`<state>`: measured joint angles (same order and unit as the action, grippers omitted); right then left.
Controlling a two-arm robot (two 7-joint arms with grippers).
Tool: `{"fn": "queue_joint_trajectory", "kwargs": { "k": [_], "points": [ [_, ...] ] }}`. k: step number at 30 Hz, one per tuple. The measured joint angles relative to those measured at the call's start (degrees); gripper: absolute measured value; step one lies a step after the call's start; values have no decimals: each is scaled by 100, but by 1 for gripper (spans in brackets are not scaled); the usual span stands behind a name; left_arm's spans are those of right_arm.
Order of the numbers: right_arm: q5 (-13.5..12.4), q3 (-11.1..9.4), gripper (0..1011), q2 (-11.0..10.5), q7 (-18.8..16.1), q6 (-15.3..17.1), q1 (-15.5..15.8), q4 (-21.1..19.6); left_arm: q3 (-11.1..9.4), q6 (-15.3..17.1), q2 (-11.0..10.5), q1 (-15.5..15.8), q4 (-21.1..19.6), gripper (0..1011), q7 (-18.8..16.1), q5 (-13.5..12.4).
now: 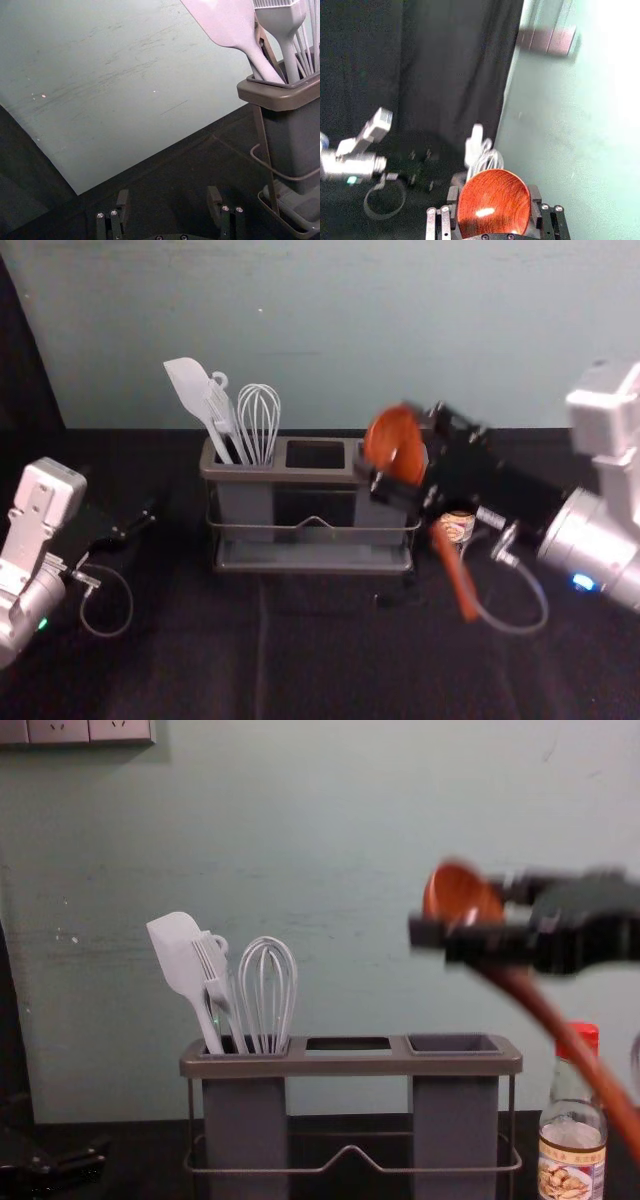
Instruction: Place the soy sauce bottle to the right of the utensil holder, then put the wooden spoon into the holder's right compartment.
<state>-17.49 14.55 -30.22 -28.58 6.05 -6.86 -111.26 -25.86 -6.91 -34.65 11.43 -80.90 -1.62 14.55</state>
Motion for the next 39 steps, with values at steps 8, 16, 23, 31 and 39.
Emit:
{"fn": "queue_joint_trajectory", "kwargs": {
  "k": [8, 16, 23, 31, 39],
  "points": [
    [-293, -151, 839, 62, -104, -475, -481, 314, 0, 0, 0, 0, 0, 1011, 0, 0],
    [-323, -29, 840, 328, -42, -957, -1193, 1023, 0, 0, 0, 0, 0, 1011, 0, 0],
    [-272, 244, 840, 550, 64, -971, -1842, 1740, 0, 0, 0, 0, 0, 1011, 0, 0],
    [79, 603, 840, 887, 263, -891, -2555, 2575, 0, 0, 0, 0, 0, 1011, 0, 0],
    [292, 821, 839, 1197, 307, -918, -2992, 3270, 0, 0, 0, 0, 0, 1011, 0, 0]
  ]
}}
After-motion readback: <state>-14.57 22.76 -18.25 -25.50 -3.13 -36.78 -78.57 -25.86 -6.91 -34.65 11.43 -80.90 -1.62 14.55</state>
